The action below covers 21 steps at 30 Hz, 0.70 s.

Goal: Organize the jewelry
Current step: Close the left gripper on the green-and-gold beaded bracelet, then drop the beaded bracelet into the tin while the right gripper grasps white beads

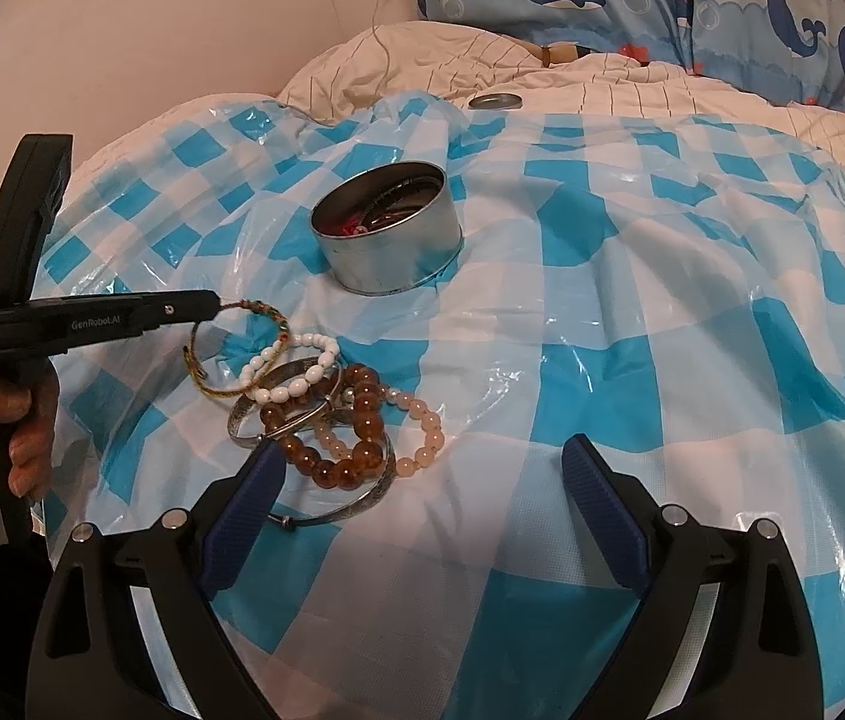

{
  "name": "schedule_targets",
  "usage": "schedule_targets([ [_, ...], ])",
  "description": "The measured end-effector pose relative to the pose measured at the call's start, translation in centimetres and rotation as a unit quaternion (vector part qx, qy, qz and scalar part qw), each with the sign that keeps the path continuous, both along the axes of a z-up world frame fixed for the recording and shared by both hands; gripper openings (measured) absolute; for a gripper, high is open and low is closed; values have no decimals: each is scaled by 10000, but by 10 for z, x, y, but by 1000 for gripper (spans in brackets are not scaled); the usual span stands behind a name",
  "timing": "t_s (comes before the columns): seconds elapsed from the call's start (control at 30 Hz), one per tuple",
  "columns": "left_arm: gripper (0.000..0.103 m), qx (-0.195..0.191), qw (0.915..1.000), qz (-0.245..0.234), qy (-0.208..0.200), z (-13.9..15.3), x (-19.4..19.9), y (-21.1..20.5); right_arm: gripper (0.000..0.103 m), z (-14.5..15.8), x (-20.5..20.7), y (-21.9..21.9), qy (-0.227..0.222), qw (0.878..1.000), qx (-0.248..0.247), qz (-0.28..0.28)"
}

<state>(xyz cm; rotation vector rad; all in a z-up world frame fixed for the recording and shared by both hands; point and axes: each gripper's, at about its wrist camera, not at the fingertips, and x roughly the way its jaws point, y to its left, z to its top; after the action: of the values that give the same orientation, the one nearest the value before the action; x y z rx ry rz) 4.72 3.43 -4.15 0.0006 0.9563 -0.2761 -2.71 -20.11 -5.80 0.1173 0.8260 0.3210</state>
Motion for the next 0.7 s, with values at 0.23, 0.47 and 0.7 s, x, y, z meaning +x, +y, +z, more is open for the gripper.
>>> schedule_targets([
  [0.23, 2, 0, 9999, 121, 32, -2, 1, 11, 90, 10, -1, 10, -222, 9994, -265, 88],
  [0.47, 2, -133, 9999, 76, -2, 2, 2, 9, 94, 34, 24, 54, -620, 9904, -776, 961],
  [0.7, 2, -51, 9999, 58, -95, 7, 1, 5, 94, 14, 50, 91, -299, 9778, -1213, 1683],
])
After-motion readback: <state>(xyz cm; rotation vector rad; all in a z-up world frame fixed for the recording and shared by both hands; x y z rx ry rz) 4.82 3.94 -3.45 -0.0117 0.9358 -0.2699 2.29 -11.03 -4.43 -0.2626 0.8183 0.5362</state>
